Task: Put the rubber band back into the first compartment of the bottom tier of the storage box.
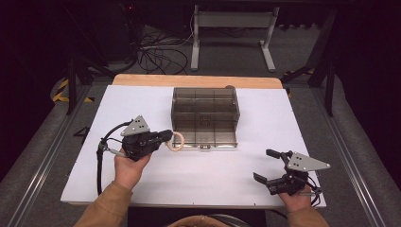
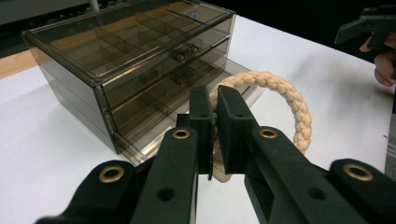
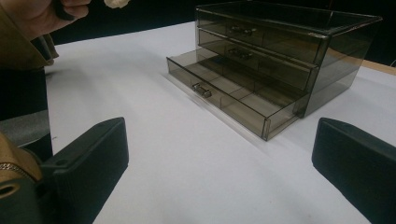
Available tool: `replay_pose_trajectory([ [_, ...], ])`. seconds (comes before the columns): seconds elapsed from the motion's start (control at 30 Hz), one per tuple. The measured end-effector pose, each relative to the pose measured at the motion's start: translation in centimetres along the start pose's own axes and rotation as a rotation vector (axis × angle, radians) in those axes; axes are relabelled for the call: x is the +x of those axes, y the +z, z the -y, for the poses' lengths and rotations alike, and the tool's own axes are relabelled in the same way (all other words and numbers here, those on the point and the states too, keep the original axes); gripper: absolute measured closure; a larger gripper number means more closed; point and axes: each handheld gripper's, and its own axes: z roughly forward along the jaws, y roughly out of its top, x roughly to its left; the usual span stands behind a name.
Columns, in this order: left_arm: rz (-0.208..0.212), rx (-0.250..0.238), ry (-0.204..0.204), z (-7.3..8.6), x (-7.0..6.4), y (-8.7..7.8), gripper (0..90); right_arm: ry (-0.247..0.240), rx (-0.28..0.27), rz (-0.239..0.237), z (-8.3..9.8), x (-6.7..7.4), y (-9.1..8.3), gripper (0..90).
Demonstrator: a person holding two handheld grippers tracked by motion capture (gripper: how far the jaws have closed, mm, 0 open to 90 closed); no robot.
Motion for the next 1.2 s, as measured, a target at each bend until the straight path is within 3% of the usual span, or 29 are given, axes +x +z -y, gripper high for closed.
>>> replay_pose_trajectory([
  [0.27,-0.009,-0.005,-0.019,-0.5,0.3,1.2,84.7,0.001,-0.001,0.001,0.0,0.0,0.0,4.4],
  [0.33,-0.011,-0.005,-0.013,-0.6,0.3,1.5,84.6,0.000,-0.001,0.001,0.0,0.0,0.0,4.4],
  [0.43,-0.034,-0.004,0.027,-0.8,0.4,1.9,84.5,0.001,0.000,0.001,0.0,0.0,0.0,4.4],
  [0.5,-0.023,-0.003,0.000,-0.8,0.3,2.2,84.4,0.002,-0.001,0.002,0.0,0.0,0.0,4.4],
  [0.53,-0.036,-0.003,0.024,-0.9,0.5,2.2,84.4,0.002,-0.002,0.002,0.0,0.0,0.0,4.4],
  [0.67,-0.040,0.001,0.012,-0.9,0.8,2.8,84.4,0.004,-0.004,0.003,0.0,0.0,0.0,4.4],
  [0.7,-0.046,0.005,0.025,-1.0,1.0,3.0,84.4,0.004,-0.004,0.003,0.0,0.0,0.0,4.4],
  [1.2,-0.073,0.005,-0.028,-0.5,2.0,5.6,84.2,0.003,-0.003,0.002,0.0,-0.1,-0.1,4.4],
])
